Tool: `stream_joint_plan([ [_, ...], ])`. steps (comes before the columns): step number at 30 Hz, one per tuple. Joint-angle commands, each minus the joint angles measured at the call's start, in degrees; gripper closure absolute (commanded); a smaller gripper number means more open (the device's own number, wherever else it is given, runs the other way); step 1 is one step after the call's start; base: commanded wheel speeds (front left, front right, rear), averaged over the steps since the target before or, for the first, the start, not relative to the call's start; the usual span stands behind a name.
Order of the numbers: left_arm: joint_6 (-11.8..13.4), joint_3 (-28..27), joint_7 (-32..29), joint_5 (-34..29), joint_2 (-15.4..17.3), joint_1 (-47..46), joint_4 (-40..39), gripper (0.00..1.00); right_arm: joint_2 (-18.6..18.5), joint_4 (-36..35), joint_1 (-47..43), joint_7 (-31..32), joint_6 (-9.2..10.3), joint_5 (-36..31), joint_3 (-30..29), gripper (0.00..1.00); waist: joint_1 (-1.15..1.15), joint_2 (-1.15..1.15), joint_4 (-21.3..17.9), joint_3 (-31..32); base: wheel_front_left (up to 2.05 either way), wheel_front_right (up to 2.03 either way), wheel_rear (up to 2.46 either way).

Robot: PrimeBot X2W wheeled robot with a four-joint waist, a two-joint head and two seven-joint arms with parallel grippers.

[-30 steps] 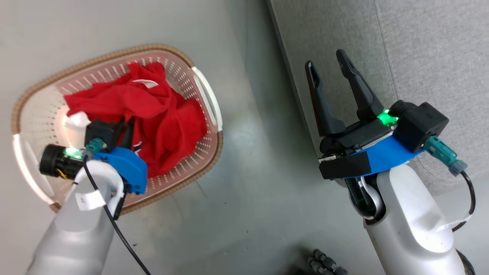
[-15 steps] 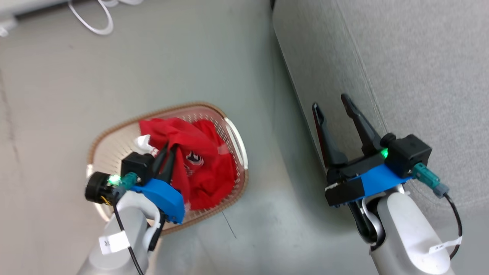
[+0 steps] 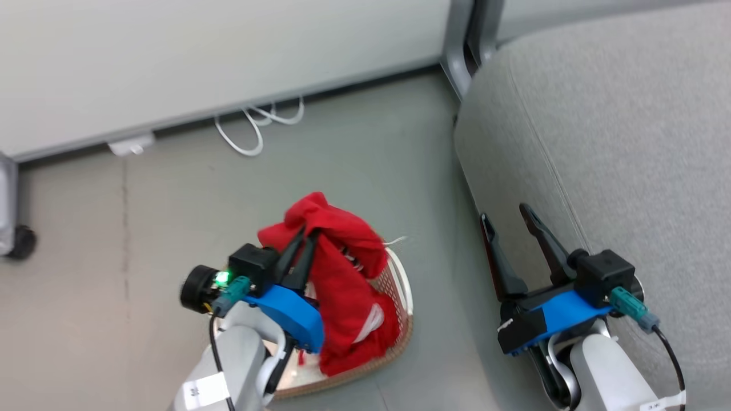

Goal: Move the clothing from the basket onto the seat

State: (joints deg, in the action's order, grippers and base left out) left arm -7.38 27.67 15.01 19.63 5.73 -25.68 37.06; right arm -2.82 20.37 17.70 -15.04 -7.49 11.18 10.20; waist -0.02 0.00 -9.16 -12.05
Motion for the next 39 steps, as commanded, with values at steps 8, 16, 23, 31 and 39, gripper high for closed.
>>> stream_joint_plan([
  [8,-0.14,4.98,0.26,3.14,-1.10,-3.24,-0.37,1.00,-0.12,1.06,-4.19,0.25,-0.01,-0.65,-0.85,0.00,0.02,0.00,4.36,7.86,0.00,0.00,0.00],
  [16,-0.14,10.56,-1.40,7.87,-2.15,-9.27,0.97,1.00,-0.12,0.68,-5.90,1.23,-0.01,-0.52,-0.66,0.00,0.02,0.00,5.84,10.96,0.00,0.00,0.00],
  [23,-0.14,14.97,-4.35,12.45,-2.64,-15.12,1.45,1.00,-0.12,-0.33,-6.82,2.12,-0.01,-0.38,-0.23,0.00,0.02,0.00,6.55,11.90,0.00,0.00,0.00],
  [31,-0.14,17.01,-4.81,15.63,-2.80,-18.79,2.82,1.00,-0.12,-1.07,-7.14,2.67,-0.01,0.21,0.82,0.00,0.02,0.00,6.36,12.09,0.00,0.00,0.00],
  [39,-0.14,18.82,-4.30,17.75,-2.84,-18.74,3.63,1.00,-0.12,-1.46,-7.38,2.83,-0.01,0.45,0.75,0.00,0.02,0.00,6.05,11.64,0.00,0.00,0.00],
])
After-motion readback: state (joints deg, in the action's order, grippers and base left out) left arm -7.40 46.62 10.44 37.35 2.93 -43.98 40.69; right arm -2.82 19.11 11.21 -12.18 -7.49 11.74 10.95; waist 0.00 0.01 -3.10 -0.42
